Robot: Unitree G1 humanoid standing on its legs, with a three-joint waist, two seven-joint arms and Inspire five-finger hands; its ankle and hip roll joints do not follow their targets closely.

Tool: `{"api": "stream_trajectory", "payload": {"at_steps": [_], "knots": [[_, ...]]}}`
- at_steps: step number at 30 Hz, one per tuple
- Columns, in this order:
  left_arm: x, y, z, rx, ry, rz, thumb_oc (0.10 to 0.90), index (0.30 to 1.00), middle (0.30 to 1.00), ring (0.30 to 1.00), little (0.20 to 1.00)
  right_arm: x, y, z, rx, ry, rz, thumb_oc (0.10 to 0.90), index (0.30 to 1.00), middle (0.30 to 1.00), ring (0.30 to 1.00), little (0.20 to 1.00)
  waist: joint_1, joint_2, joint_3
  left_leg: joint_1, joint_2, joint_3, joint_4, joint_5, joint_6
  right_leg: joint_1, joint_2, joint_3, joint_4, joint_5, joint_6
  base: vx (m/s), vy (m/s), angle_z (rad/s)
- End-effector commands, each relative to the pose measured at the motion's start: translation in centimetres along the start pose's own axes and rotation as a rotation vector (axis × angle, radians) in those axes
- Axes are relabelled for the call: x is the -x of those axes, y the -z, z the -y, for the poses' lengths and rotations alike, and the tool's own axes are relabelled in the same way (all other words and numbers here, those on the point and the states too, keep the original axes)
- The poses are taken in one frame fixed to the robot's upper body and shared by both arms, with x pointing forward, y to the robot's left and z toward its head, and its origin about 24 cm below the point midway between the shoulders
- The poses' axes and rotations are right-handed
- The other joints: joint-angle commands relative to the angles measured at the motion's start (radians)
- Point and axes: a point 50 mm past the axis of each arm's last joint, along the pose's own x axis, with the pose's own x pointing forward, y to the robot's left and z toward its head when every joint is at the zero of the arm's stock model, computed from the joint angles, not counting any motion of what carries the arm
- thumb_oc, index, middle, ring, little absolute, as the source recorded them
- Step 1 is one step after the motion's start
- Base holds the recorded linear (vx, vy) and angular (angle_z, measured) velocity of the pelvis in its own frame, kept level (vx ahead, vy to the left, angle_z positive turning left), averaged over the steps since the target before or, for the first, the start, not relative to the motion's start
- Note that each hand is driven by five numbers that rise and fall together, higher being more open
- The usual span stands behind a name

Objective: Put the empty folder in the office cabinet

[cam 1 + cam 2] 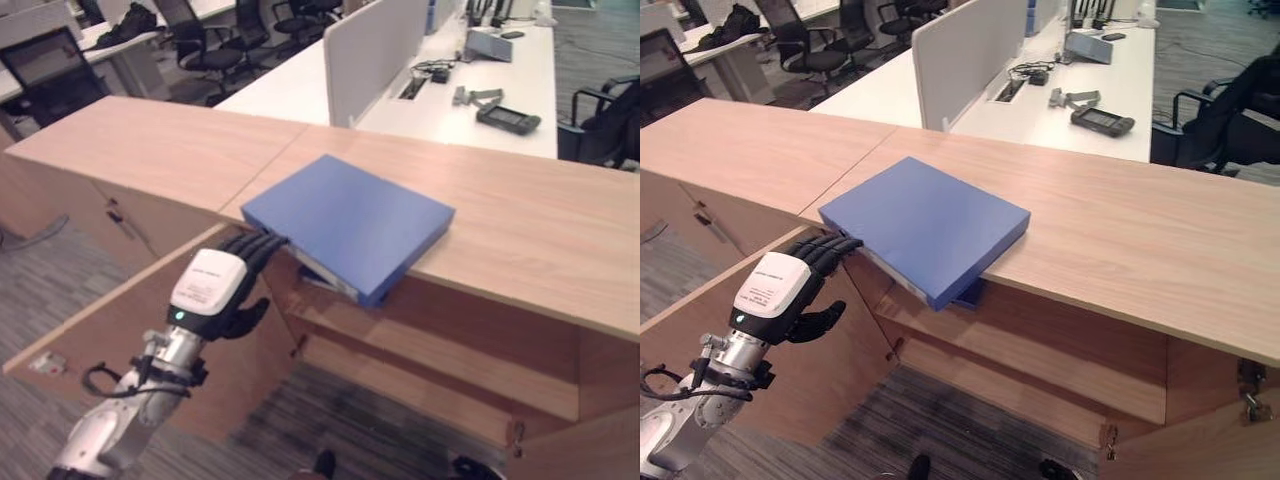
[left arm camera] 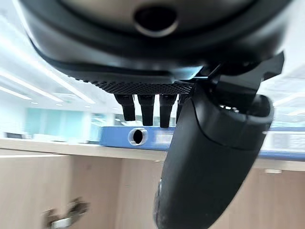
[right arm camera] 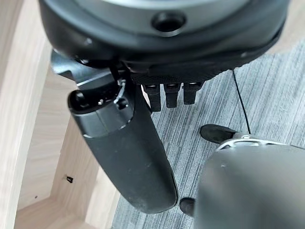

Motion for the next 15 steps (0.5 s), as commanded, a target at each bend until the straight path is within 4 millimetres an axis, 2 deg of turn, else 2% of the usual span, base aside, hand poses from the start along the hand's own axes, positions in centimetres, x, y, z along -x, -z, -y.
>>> {"api": "stream_trajectory", "payload": {"at_steps": [1,7,15], "knots": [[-3.8,-1.6,-5.1,-0.031,-0.277,0.149,0.8,0.9,0.9,0.9,0.9,-0.4,-3.2,1.6,0.038,0.038,0.109,0.8,0.9,0.9,0.9,0.9,-0.007,-0.002,-0.02,0.038,0.071,0.048,-0.002,-0.074,-0.054,-0.003,-0.037,0.026,0.046,-0.105,0.076,0.02,0.015,-0.17],[-4.8,-2.3,-5.9,-0.052,-0.309,0.203,0.8,0.9,0.9,0.9,0.9,-0.3,-2.4,1.7,0.012,0.044,0.085,0.8,0.9,0.9,0.9,0.9,-0.032,-0.004,-0.024,0.046,0.072,0.068,-0.003,-0.072,-0.052,-0.001,-0.041,0.035,0.04,-0.092,0.079,0.02,0.013,-0.12],[-5.5,-2.8,-6.0,-0.051,-0.305,0.236,0.8,0.9,0.9,0.9,0.9,-0.2,-1.7,1.8,-0.033,0.057,0.064,0.8,0.9,0.9,0.9,0.9,-0.054,-0.011,-0.031,0.063,0.073,0.087,-0.003,-0.085,-0.05,0.006,-0.043,0.048,0.036,-0.089,0.081,0.02,0.004,-0.08]]}}
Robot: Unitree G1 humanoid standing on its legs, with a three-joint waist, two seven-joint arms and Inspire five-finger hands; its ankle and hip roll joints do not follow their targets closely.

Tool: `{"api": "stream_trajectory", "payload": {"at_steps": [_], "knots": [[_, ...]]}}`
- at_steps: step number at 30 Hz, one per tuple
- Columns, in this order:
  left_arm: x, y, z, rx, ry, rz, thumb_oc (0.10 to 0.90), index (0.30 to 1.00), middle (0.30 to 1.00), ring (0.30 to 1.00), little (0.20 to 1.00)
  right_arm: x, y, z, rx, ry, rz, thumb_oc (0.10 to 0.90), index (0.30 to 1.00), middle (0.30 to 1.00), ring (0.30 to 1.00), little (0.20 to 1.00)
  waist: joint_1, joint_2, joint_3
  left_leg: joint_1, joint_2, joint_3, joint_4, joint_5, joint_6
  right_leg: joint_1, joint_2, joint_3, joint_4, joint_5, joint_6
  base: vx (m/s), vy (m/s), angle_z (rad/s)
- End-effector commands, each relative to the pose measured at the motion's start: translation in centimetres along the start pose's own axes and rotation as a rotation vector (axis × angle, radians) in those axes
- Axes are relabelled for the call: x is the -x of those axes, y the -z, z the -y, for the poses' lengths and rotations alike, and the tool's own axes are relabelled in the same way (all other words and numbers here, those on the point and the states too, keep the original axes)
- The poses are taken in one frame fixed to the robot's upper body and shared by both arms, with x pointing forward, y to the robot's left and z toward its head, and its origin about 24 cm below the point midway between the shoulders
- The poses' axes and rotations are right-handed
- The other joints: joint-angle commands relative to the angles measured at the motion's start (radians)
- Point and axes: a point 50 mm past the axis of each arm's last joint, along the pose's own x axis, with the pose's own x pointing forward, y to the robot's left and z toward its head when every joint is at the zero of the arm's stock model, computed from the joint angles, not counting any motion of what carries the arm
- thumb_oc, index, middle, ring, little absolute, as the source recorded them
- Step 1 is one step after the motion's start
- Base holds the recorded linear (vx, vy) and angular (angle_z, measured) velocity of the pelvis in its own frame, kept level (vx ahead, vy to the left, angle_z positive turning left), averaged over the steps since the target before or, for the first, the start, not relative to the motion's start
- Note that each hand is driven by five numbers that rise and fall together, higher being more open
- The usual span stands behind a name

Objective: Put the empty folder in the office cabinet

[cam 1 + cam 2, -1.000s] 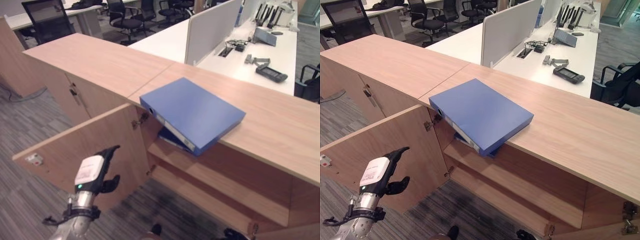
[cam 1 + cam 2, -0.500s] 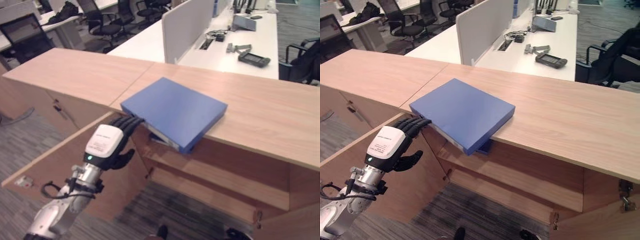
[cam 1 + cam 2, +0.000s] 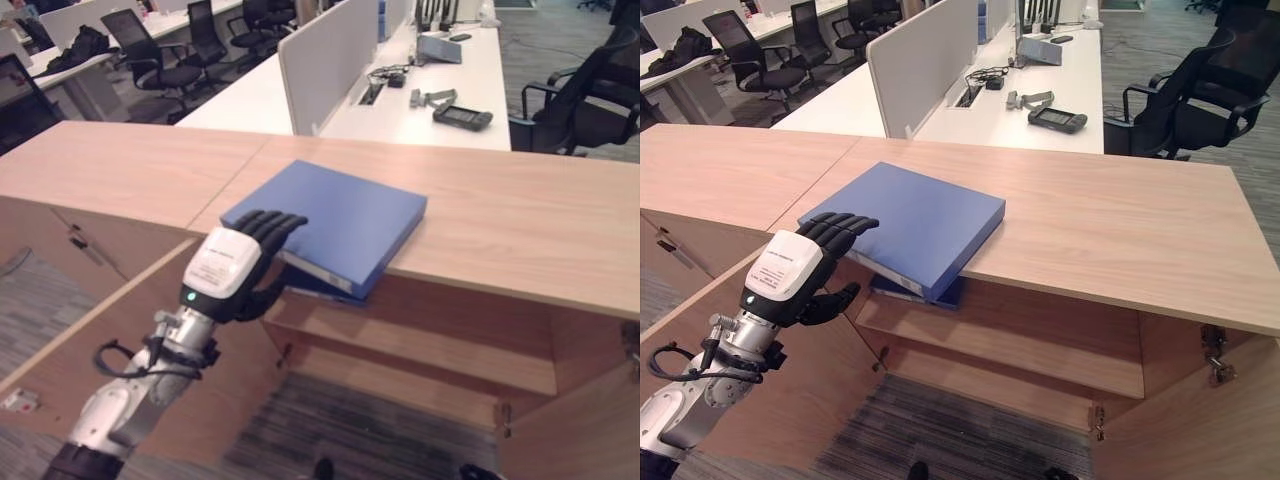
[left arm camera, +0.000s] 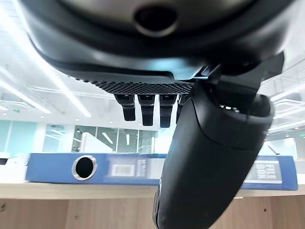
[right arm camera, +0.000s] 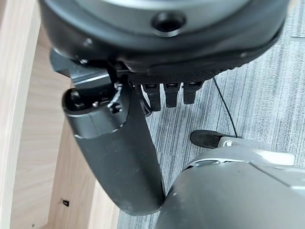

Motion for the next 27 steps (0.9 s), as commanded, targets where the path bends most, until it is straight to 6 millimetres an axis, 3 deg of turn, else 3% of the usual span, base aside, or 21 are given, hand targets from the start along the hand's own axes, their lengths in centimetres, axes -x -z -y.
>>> {"api": "stream_trajectory", "payload": {"at_steps": [1,8,27], "knots": [[-3.8,-1.5,-4.5,-0.051,-0.227,0.156,0.8,0.9,0.9,0.9,0.9,-0.3,-2.4,1.0,-0.033,0.032,0.092,0.8,0.9,0.9,0.9,0.9,-0.001,-0.013,-0.026,0.05,0.062,0.042,-0.002,-0.082,-0.051,0.015,-0.047,0.002,0.036,-0.101,0.083,0.01,0.002,-0.07],[-4.0,-1.5,-5.0,-0.065,-0.24,0.163,0.8,0.9,0.9,0.9,0.9,-0.3,-2.0,1.1,-0.044,0.04,0.076,0.8,0.9,0.9,0.9,0.9,-0.009,-0.015,-0.031,0.061,0.065,0.054,-0.002,-0.088,-0.051,0.019,-0.049,0.009,0.033,-0.099,0.086,0.01,0.008,-0.06],[-4.5,-1.4,-3.7,-0.056,-0.176,0.162,0.8,0.9,0.9,0.9,0.9,-0.2,-1.6,1.1,-0.099,0.041,0.067,0.8,0.9,0.9,0.9,0.9,-0.032,-0.021,-0.043,0.08,0.071,0.084,-0.002,-0.097,-0.053,0.025,-0.049,0.029,0.024,-0.091,0.088,0.0,0.003,-0.04]]}}
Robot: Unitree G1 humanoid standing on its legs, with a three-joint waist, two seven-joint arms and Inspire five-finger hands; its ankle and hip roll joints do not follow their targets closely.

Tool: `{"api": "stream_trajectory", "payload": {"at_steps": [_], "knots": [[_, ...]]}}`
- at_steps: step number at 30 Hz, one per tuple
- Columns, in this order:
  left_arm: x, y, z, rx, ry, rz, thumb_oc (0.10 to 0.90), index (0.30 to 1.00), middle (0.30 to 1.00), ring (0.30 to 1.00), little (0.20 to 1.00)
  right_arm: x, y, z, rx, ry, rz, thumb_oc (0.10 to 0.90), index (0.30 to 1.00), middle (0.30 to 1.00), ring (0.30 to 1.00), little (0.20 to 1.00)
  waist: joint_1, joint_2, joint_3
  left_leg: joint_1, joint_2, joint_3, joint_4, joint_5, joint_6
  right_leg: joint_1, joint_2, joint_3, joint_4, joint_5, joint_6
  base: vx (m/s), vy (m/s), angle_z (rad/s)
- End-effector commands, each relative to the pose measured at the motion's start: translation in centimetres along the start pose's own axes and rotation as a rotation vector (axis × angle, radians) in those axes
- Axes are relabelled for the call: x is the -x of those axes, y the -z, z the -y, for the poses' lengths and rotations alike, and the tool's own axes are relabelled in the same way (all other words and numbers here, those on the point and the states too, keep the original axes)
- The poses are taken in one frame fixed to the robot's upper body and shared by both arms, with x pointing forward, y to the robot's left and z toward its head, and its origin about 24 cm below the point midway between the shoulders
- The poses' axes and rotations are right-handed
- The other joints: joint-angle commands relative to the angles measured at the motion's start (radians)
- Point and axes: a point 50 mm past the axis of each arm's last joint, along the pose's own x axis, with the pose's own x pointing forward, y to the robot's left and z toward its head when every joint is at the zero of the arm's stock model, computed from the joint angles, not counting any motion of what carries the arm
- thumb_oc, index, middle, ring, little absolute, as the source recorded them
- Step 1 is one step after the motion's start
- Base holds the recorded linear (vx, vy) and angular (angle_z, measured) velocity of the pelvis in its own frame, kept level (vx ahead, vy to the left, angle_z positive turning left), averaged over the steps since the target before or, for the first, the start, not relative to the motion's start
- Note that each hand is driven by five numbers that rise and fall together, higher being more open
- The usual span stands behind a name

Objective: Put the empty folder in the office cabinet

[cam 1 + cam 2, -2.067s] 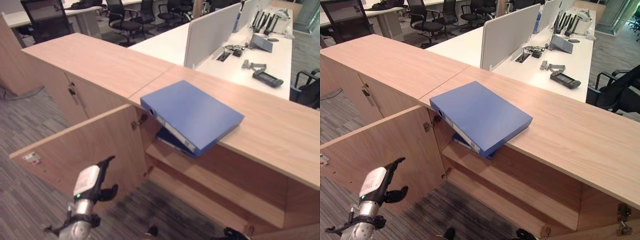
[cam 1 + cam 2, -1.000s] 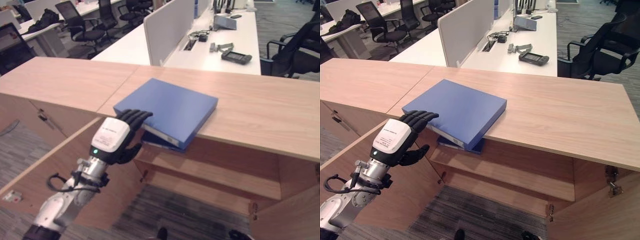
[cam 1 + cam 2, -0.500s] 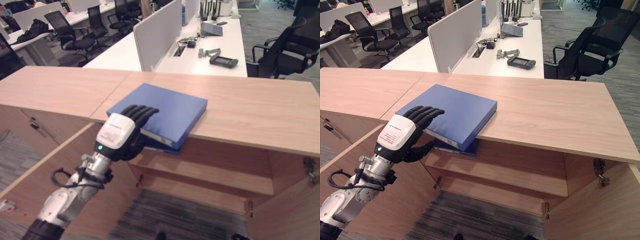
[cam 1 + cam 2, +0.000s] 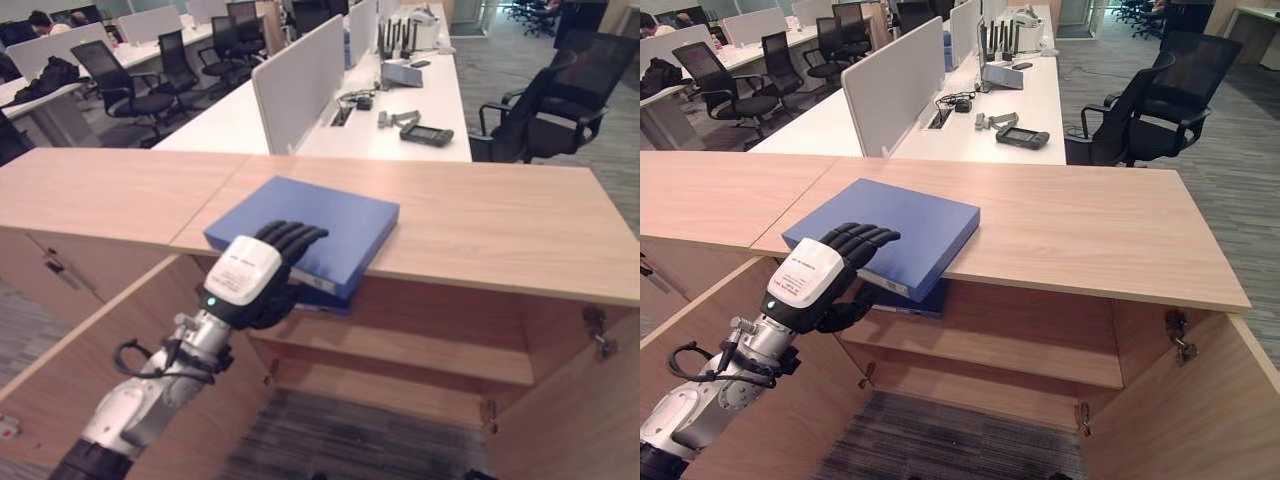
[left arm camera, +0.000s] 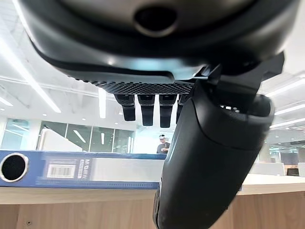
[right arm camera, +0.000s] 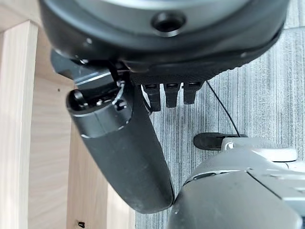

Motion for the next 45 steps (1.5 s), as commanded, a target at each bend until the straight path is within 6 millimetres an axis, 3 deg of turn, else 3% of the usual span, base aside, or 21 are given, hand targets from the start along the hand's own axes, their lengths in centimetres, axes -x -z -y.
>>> {"api": "stream_trajectory", "payload": {"at_steps": [1,22,45], "knots": [[-4.0,0.1,-5.0,-0.113,-0.21,0.108,0.8,0.9,0.9,0.9,0.9,-0.4,-2.5,0.5,-0.034,0.016,0.088,0.8,0.9,0.9,0.9,0.9,0.0,-0.009,-0.008,0.059,0.065,0.041,-0.002,-0.083,-0.061,0.023,-0.049,-0.008,0.022,-0.099,0.084,0.0,0.0,0.0],[-5.0,0.7,-4.3,-0.142,-0.18,0.098,0.8,0.9,0.9,0.9,0.9,-0.3,-2.1,0.9,-0.085,0.034,0.082,0.8,0.9,0.9,0.9,0.9,-0.032,-0.013,-0.019,0.078,0.074,0.088,-0.002,-0.092,-0.063,0.02,-0.047,0.025,0.018,-0.093,0.087,0.0,-0.001,-0.08],[-4.6,1.7,-2.5,-0.112,-0.12,0.016,0.8,0.9,0.9,0.9,0.9,-0.2,-1.7,0.7,-0.142,0.038,0.079,0.8,0.9,0.9,0.9,0.9,-0.045,-0.024,-0.021,0.092,0.074,0.107,-0.002,-0.099,-0.062,0.02,-0.047,0.038,0.019,-0.089,0.088,0.0,0.002,-0.03]]}}
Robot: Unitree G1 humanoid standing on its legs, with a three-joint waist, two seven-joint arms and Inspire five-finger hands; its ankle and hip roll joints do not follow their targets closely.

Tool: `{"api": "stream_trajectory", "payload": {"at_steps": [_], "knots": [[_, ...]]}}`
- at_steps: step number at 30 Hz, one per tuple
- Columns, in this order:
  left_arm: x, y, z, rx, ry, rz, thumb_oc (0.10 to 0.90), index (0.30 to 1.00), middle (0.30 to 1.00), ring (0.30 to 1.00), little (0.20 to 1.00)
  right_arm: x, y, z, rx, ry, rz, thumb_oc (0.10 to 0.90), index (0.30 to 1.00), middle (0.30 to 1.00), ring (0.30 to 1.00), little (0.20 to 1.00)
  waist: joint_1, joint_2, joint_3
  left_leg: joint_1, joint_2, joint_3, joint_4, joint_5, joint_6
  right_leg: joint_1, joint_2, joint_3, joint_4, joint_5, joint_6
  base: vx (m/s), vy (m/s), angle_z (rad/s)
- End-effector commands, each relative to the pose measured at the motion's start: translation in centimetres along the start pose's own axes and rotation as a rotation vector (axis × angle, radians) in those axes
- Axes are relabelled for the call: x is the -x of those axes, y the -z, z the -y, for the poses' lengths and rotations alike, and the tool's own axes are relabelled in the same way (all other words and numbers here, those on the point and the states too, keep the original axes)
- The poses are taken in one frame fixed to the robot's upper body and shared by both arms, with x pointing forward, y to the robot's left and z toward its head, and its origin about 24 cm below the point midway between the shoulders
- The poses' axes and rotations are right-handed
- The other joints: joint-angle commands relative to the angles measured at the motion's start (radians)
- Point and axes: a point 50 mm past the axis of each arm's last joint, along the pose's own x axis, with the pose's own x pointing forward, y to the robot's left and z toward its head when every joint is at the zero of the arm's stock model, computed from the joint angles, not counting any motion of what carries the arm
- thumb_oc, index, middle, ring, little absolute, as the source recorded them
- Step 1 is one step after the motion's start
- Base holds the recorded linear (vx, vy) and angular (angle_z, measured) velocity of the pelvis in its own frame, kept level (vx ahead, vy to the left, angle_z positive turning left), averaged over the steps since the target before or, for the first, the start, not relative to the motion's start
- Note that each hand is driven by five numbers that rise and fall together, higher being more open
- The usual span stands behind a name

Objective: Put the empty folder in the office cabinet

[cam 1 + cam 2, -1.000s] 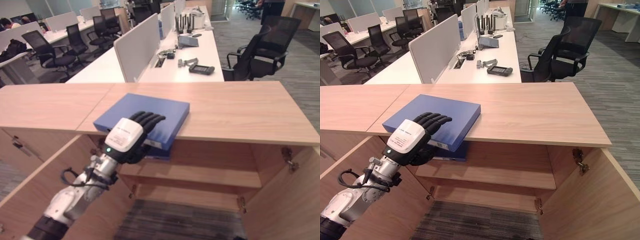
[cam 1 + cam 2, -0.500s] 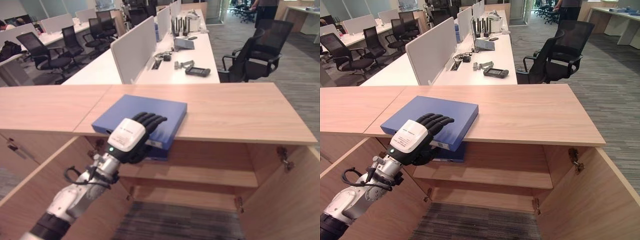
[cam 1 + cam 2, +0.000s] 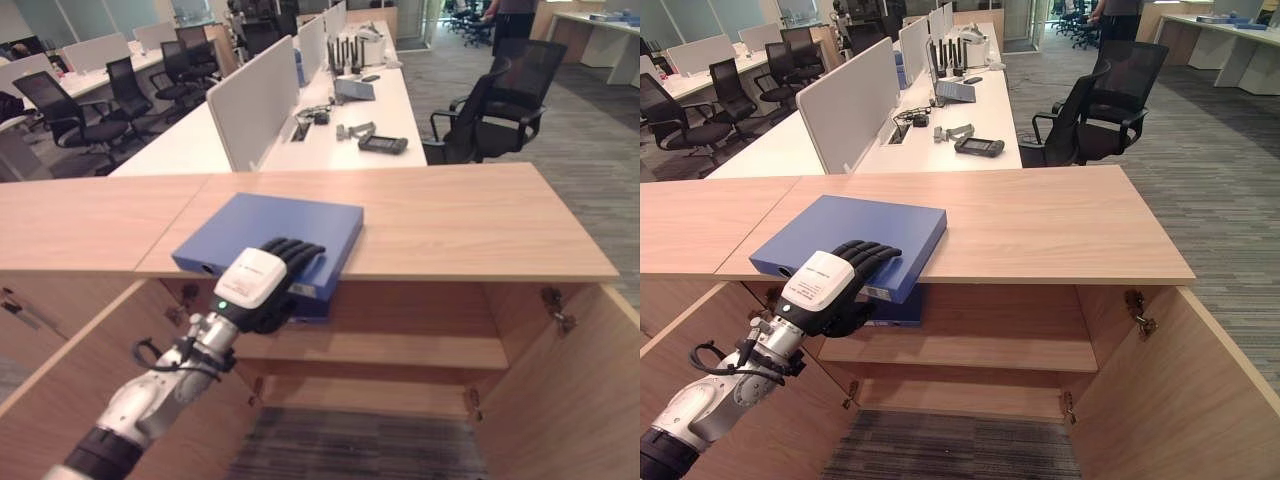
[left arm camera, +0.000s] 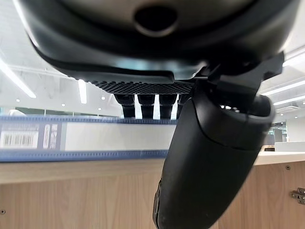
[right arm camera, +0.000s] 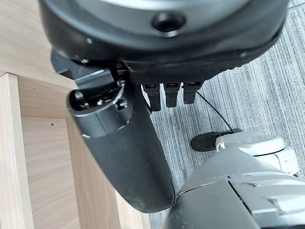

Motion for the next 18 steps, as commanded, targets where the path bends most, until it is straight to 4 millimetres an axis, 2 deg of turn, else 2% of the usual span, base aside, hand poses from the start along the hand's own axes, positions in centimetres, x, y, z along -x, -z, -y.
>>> {"api": "stream_trajectory", "payload": {"at_steps": [1,8,9,10,11,18], "knots": [[-3.83,0.56,-5.68,-0.089,-0.246,0.047,0.8,0.9,0.9,0.9,0.9,-0.39,-2.66,-0.09,-0.062,0.007,0.098,0.8,0.9,0.9,0.9,0.9,-0.001,-0.021,0.002,0.067,0.065,0.024,-0.001,-0.093,-0.062,0.038,-0.049,-0.039,0.019,-0.105,0.085,0.0,0.0,0.0],[-3.73,0.7,-5.45,-0.085,-0.237,0.036,0.8,0.9,0.9,0.9,0.9,-0.37,-2.52,-0.13,-0.067,0.006,0.095,0.8,0.9,0.9,0.9,0.9,-0.002,-0.025,0.002,0.069,0.065,0.027,-0.001,-0.093,-0.062,0.04,-0.048,-0.038,0.019,-0.104,0.085,0.0,0.0,0.0],[-3.72,0.74,-5.41,-0.084,-0.236,0.033,0.701,0.752,0.752,0.752,0.752,-0.37,-2.5,-0.08,-0.068,0.009,0.094,0.8,0.9,0.9,0.9,0.9,-0.002,-0.025,0.002,0.069,0.065,0.026,-0.001,-0.092,-0.062,0.04,-0.048,-0.038,0.019,-0.104,0.085,0.0,0.0,0.0],[-3.71,0.74,-5.4,-0.084,-0.234,0.033,0.417,0.326,0.326,0.326,0.326,-0.37,-2.5,-0.05,-0.069,0.01,0.093,0.8,0.9,0.9,0.9,0.9,-0.002,-0.026,0.003,0.069,0.065,0.026,-0.001,-0.092,-0.062,0.04,-0.049,-0.039,0.019,-0.104,0.085,0.0,0.0,0.0],[-3.71,0.74,-5.4,-0.084,-0.234,0.033,0.4,0.3,0.3,0.3,0.3,-0.37,-2.5,-0.05,-0.069,0.01,0.093,0.8,0.9,0.9,0.9,0.9,-0.002,-0.026,0.003,0.069,0.065,0.026,-0.001,-0.092,-0.062,0.04,-0.049,-0.039,0.019,-0.104,0.085,0.0,0.0,0.0],[-3.67,0.87,-5.47,-0.062,-0.237,0.02,0.4,0.3,0.3,0.3,0.3,-0.37,-2.39,-0.12,-0.072,0.008,0.088,0.8,0.9,0.9,0.9,0.9,-0.002,-0.031,0.002,0.065,0.065,0.028,-0.001,-0.091,-0.062,0.035,-0.049,-0.037,0.017,-0.101,0.085,0.0,0.0,0.0]]}}
